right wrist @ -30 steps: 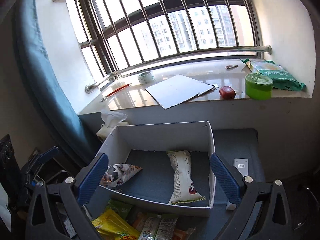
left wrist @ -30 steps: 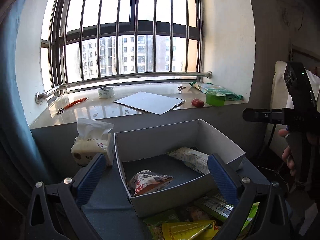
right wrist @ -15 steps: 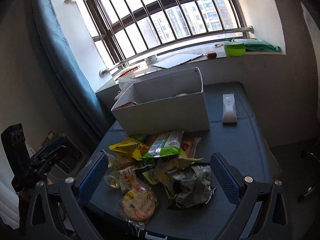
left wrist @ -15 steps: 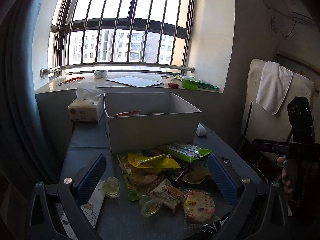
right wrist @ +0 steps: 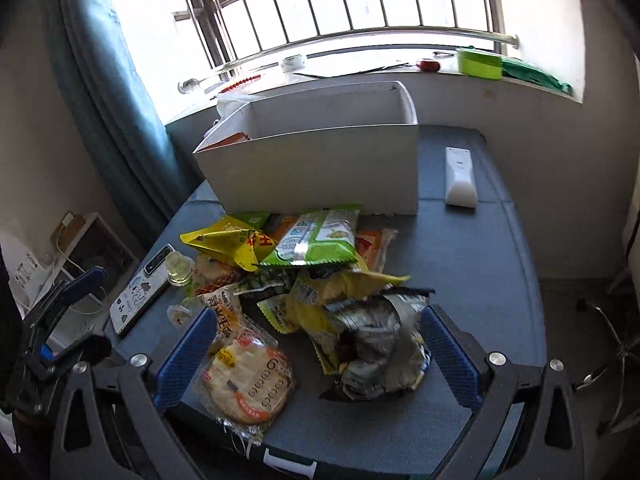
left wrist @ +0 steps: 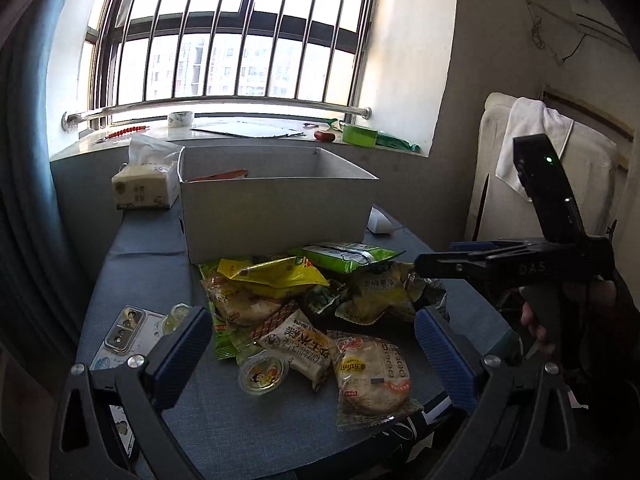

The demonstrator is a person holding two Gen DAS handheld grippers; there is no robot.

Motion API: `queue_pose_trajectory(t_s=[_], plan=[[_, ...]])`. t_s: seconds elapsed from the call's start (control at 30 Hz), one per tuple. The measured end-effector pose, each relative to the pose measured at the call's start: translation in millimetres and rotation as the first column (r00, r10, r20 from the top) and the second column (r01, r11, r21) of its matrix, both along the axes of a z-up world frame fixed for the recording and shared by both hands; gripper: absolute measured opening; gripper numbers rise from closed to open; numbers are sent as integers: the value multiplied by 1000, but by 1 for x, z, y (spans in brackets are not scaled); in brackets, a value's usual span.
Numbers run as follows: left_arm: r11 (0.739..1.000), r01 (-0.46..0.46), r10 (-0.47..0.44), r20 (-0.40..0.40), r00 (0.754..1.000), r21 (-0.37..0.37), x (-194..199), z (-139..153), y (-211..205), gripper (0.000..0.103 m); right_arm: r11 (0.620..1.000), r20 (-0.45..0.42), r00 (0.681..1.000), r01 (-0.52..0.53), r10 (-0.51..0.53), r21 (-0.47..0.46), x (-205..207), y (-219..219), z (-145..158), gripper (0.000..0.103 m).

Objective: Organize snacks
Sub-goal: 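Grasp the green-and-white wafer pack with the right gripper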

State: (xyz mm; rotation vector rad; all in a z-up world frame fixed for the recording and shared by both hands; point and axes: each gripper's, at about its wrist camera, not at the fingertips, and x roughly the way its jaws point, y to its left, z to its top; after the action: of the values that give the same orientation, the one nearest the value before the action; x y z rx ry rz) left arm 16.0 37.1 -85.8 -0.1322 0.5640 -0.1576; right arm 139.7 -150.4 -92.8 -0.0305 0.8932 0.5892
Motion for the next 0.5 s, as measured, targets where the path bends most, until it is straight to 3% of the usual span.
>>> queue_pose_trajectory(t_s=[0.17, 0.4, 0.47, 0.5], plan=[[999, -21, 21, -14, 1000, -27, 2, -4, 10, 103, 990, -35, 999, -36, 32, -137, 52, 55, -10, 103], [997, -45, 43, -36, 998, -65, 4, -9, 21, 103, 960, -198, 980, -67, 12, -273, 113, 94, -54, 103], [997, -47, 44, -48, 998, -63, 7, -11, 22, 103, 957, -209, 978, -81, 23, -277, 118, 95, -60, 90], [997, -49, 46, -52, 998, -62, 9, -12, 22, 103, 956, -221, 975, -86, 23, -279, 119, 94, -63, 63]])
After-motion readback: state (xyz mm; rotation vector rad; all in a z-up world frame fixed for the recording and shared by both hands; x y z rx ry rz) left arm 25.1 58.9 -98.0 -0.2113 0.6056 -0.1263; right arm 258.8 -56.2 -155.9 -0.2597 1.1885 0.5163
